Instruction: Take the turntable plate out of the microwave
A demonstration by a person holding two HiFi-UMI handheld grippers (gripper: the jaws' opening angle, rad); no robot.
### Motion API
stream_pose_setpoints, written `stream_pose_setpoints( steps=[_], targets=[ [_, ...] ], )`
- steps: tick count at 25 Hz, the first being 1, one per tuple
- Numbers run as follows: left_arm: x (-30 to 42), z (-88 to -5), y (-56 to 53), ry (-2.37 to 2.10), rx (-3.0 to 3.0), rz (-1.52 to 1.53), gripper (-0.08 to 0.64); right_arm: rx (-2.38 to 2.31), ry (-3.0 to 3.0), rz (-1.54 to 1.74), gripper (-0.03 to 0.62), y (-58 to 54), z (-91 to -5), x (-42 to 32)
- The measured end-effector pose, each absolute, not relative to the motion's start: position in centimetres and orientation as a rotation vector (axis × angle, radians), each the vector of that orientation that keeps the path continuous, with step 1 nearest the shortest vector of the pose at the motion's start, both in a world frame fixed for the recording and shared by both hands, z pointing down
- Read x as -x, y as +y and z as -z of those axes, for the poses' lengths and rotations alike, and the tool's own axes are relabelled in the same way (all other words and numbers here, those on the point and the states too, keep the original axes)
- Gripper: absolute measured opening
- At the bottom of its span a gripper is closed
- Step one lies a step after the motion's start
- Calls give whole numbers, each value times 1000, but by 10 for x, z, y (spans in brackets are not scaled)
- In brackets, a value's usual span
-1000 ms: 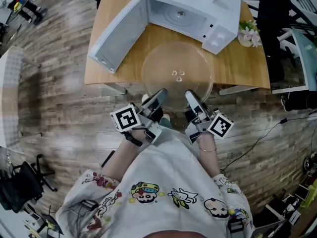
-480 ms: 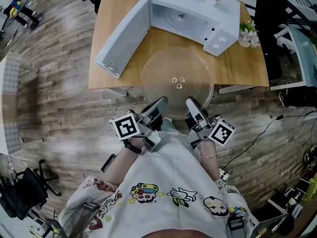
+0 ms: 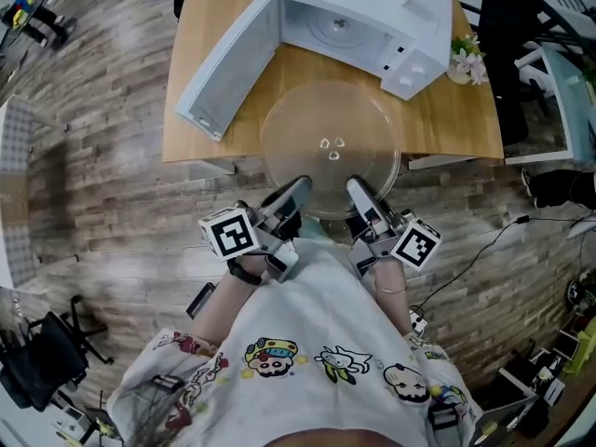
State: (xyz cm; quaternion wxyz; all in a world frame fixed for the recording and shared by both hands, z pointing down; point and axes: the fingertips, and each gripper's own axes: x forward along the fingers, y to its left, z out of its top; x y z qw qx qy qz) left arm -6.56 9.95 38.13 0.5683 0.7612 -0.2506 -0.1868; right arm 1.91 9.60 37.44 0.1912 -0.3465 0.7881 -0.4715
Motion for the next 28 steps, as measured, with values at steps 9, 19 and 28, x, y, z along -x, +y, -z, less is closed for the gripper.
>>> stream_pose_setpoints(
  steps=[9, 19, 28],
  targets=[
    [67, -376, 95, -612, -1830, 443, 52, 955, 2227, 1311, 89, 92, -372, -19],
    [65, -374, 92, -612, -1832, 449, 55, 953, 2241, 1310, 89, 89, -368, -20],
    [66, -377, 91, -616, -1839, 435, 55, 950, 2245, 1313, 89, 87, -371, -19]
  ],
)
